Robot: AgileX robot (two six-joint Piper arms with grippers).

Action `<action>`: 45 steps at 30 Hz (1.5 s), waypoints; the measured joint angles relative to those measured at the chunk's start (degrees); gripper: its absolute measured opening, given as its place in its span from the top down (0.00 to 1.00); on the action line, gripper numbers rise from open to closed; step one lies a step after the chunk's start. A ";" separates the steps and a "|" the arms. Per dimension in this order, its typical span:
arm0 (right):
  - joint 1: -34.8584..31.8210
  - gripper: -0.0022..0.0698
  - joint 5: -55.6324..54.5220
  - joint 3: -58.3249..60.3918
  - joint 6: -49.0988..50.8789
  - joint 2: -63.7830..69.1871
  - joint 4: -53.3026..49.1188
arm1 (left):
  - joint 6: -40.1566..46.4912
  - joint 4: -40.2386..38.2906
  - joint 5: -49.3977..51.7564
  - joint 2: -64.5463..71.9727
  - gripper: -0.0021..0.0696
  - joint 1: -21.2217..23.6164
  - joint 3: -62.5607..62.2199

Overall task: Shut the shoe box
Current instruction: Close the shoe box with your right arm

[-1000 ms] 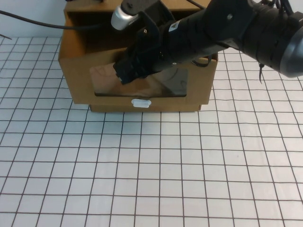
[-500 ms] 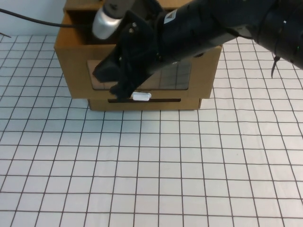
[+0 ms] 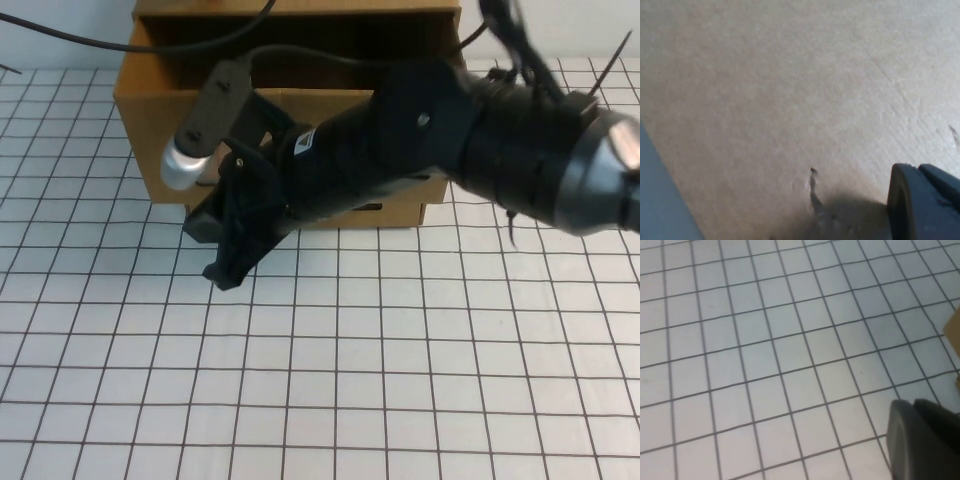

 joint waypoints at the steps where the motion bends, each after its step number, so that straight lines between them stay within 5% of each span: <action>1: -0.11 0.99 -1.11 0.03 0.00 0.91 0.00 | 0.00 0.00 0.00 0.00 0.98 0.00 0.00; 19: -9.41 0.99 -9.08 -10.35 -0.44 11.57 7.11 | 0.00 -0.32 0.00 0.00 0.98 0.00 0.00; 45: -12.00 0.99 0.74 -16.58 -1.55 5.97 4.85 | 1.26 1.44 1.12 -3.48 0.98 0.00 0.00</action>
